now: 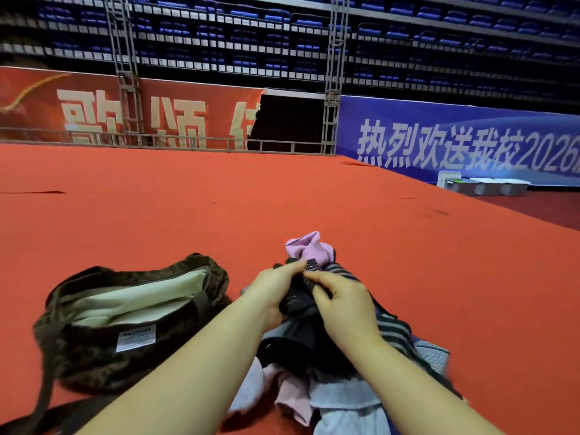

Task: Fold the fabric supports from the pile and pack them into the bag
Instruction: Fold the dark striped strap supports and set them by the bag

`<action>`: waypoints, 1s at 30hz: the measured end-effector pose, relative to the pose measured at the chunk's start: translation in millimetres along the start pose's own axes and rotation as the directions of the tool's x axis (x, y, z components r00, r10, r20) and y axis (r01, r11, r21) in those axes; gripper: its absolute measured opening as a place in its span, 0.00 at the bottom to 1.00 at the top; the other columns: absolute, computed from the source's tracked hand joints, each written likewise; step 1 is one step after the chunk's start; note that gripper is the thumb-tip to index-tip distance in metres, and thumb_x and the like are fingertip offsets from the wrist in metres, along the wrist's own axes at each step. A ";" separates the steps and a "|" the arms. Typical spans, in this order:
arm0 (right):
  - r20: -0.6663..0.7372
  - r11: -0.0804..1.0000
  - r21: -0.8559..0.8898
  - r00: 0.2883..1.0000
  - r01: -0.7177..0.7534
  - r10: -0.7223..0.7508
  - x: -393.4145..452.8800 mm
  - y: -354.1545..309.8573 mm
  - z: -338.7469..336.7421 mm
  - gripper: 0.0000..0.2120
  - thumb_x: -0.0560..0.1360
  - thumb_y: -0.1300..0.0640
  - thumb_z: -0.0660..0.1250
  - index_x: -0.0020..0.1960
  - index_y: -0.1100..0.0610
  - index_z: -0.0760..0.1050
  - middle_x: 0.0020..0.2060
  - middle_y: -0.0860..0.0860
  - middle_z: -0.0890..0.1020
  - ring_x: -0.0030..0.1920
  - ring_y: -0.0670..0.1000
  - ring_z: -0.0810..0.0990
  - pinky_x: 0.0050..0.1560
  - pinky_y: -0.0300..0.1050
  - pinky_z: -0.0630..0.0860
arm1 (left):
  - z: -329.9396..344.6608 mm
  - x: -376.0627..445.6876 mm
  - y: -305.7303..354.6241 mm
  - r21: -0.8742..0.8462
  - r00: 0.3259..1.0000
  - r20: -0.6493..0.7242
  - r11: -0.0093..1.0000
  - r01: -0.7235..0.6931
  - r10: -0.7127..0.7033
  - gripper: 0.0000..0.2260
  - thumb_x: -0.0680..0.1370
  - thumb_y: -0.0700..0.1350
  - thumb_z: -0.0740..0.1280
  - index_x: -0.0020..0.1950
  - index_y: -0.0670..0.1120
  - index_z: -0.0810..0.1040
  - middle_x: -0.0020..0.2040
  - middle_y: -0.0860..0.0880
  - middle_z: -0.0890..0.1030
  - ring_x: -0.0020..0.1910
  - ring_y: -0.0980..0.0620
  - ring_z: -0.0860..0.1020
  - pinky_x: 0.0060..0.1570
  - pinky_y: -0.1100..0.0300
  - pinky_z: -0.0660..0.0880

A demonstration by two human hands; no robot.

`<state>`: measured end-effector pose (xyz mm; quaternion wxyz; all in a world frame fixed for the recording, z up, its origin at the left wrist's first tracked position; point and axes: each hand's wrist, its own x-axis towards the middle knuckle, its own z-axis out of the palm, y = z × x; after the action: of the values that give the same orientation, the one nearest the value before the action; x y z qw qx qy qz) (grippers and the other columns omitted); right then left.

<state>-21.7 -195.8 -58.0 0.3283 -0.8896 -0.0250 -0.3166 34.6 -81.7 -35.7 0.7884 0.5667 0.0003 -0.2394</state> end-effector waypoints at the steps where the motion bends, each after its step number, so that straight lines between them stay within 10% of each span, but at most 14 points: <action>1: 0.025 0.999 0.005 0.999 0.038 -0.038 -3.9 -0.6 -1.8 0.14 0.72 0.61 0.64 0.52 0.51 0.83 0.48 0.46 0.85 0.49 0.49 0.81 0.52 0.40 0.72 | -0.9 -0.7 -2.2 0.026 1.000 -0.022 1.000 -0.012 0.012 0.07 0.76 0.40 0.67 0.52 0.41 0.80 0.44 0.40 0.83 0.39 0.44 0.82 0.40 0.54 0.79; 4: 0.010 0.995 0.016 0.996 0.094 -0.094 -1.3 -2.8 -11.8 0.15 0.68 0.57 0.60 0.45 0.52 0.84 0.42 0.45 0.84 0.44 0.47 0.79 0.50 0.41 0.73 | -7.5 0.7 -8.1 0.103 0.997 -0.070 0.994 -0.022 0.029 0.13 0.75 0.31 0.59 0.53 0.42 0.78 0.38 0.42 0.81 0.32 0.47 0.79 0.34 0.58 0.77; 11: 0.162 0.948 -0.077 0.935 -0.308 0.316 61.7 1.3 -0.3 0.18 0.71 0.52 0.65 0.60 0.49 0.74 0.56 0.51 0.77 0.56 0.53 0.76 0.55 0.45 0.72 | -8.8 -4.4 -16.2 0.274 0.991 -0.083 0.958 -0.082 0.108 0.16 0.75 0.29 0.57 0.53 0.44 0.78 0.42 0.41 0.81 0.38 0.45 0.79 0.40 0.53 0.78; 17: 0.182 0.811 -0.184 0.792 -0.555 0.583 83.1 12.5 34.2 0.08 0.74 0.47 0.61 0.42 0.51 0.67 0.41 0.50 0.76 0.41 0.55 0.74 0.44 0.44 0.71 | -13.1 -7.0 -24.5 0.427 0.979 -0.091 0.895 -0.129 0.185 0.16 0.76 0.31 0.60 0.55 0.48 0.77 0.50 0.45 0.81 0.51 0.45 0.80 0.53 0.52 0.77; 26: 0.095 0.817 -0.144 0.814 -0.558 0.573 76.9 35.5 20.2 0.08 0.75 0.52 0.67 0.48 0.55 0.73 0.51 0.58 0.81 0.43 0.56 0.73 0.41 0.43 0.65 | -50.3 -19.6 -23.8 0.306 0.945 -0.184 0.929 -0.206 0.270 0.19 0.74 0.29 0.59 0.53 0.49 0.79 0.51 0.44 0.83 0.52 0.43 0.80 0.57 0.45 0.76; 30: 0.048 0.893 -0.247 0.915 -0.377 0.400 59.4 6.3 22.6 0.16 0.75 0.52 0.64 0.61 0.54 0.72 0.58 0.55 0.77 0.57 0.58 0.74 0.54 0.48 0.69 | -66.0 -40.0 -25.2 0.189 0.946 -0.175 0.952 -0.240 0.274 0.15 0.78 0.31 0.60 0.57 0.46 0.78 0.51 0.44 0.83 0.50 0.44 0.81 0.53 0.50 0.78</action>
<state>39.7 -196.9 -40.4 0.2771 -0.9231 0.1745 -0.2015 7.5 -13.7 -70.9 0.7593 0.6461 -0.0148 -0.0756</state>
